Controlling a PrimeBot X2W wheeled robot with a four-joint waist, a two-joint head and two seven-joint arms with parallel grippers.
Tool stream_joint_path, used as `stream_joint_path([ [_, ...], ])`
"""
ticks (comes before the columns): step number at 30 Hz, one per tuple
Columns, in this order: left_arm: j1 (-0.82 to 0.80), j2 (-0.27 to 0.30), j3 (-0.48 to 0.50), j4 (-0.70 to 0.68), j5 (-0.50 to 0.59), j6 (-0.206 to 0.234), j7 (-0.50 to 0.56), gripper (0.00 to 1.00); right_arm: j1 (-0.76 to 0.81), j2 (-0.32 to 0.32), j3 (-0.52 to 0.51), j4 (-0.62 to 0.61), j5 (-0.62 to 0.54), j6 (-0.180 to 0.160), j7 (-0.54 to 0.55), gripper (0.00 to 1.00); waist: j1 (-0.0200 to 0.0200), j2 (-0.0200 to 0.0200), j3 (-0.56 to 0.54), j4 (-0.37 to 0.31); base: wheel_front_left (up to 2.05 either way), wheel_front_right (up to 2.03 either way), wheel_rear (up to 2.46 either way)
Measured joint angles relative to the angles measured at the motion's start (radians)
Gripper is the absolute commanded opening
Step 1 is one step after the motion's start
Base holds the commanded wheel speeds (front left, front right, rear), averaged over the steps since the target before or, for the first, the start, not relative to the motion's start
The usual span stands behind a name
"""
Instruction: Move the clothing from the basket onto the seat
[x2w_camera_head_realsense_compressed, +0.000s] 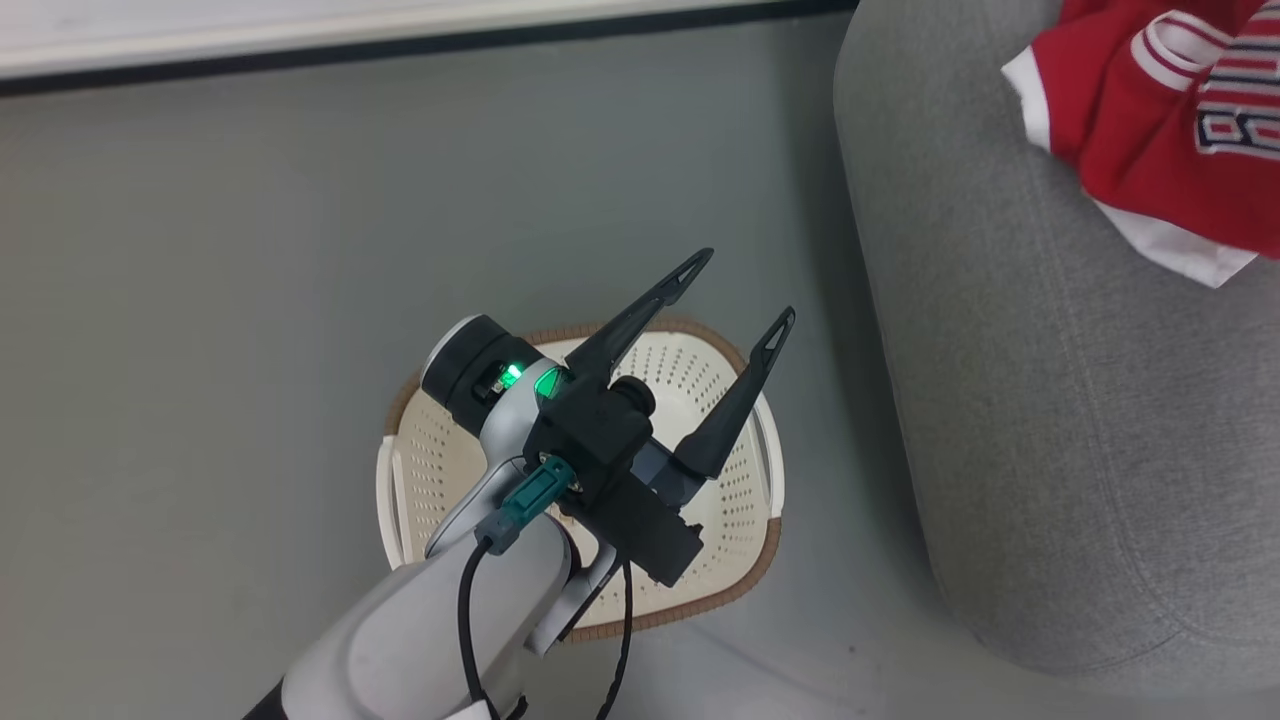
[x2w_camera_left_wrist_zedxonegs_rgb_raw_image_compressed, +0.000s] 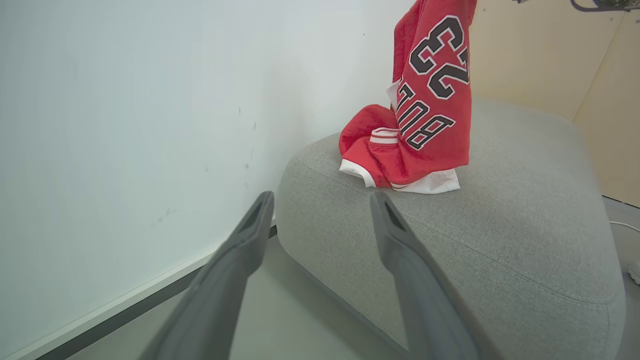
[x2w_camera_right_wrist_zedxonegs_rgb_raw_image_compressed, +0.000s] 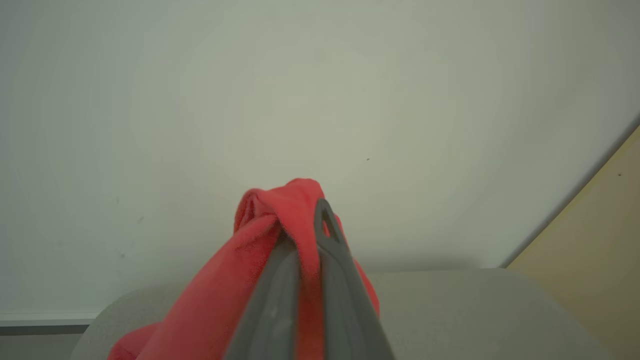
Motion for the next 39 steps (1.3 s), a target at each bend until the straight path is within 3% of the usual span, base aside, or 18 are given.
stream_joint_path([
  [10, -0.051, 0.01, -0.009, -0.001, 0.027, 0.0, 0.0, 1.0, 0.154, 0.046, -0.03, 0.162, 0.023, -0.049, -0.033, 0.0, -0.0001, 0.0001, 0.135, -0.007, 0.0, 0.0, 0.0],
  [18, -0.052, 0.02, -0.007, 0.015, 0.028, 0.0, 0.0, 1.0, 0.159, 0.104, -0.014, 0.213, 0.029, -0.053, -0.078, 0.0, -0.0001, 0.0, 0.172, -0.007, 0.0, 0.0, 0.0],
  [19, -0.052, 0.02, -0.007, 0.019, 0.028, 0.0, 0.0, 1.0, 0.159, 0.112, -0.01, 0.219, 0.029, -0.053, -0.088, 0.05, -0.0002, 0.0, 0.17, -0.008, 0.0, 0.0, 0.0],
  [20, -0.052, 0.019, -0.007, 0.023, 0.028, -0.001, 0.0, 1.0, 0.159, 0.117, -0.008, 0.225, 0.029, -0.053, -0.099, 0.25, -0.0001, 0.0, 0.167, -0.009, 0.0, 0.0, 0.0],
  [23, -0.051, 0.016, -0.001, 0.04, 0.025, -0.001, 0.0, 1.0, 0.159, 0.118, -0.006, 0.25, 0.029, -0.045, -0.126, 0.6, -0.0004, -0.0001, 0.153, -0.011, 0.0, 0.0, 0.0],
  [25, -0.05, 0.006, 0.013, 0.049, 0.016, 0.0, 0.0, 1.0, 0.159, 0.118, -0.005, 0.266, 0.029, -0.043, -0.143, 1.0, -0.0003, -0.0001, 0.141, -0.013, 0.0, 0.0, 0.0],
  [39, 0.034, -0.026, 0.095, 0.163, -0.053, 0.015, 0.0, 1.0, 0.213, 0.142, 0.019, 0.351, 0.029, -0.008, -0.269, 1.0, -0.0005, -0.0003, -0.022, -0.025, 0.0, 0.0, 0.0],
])
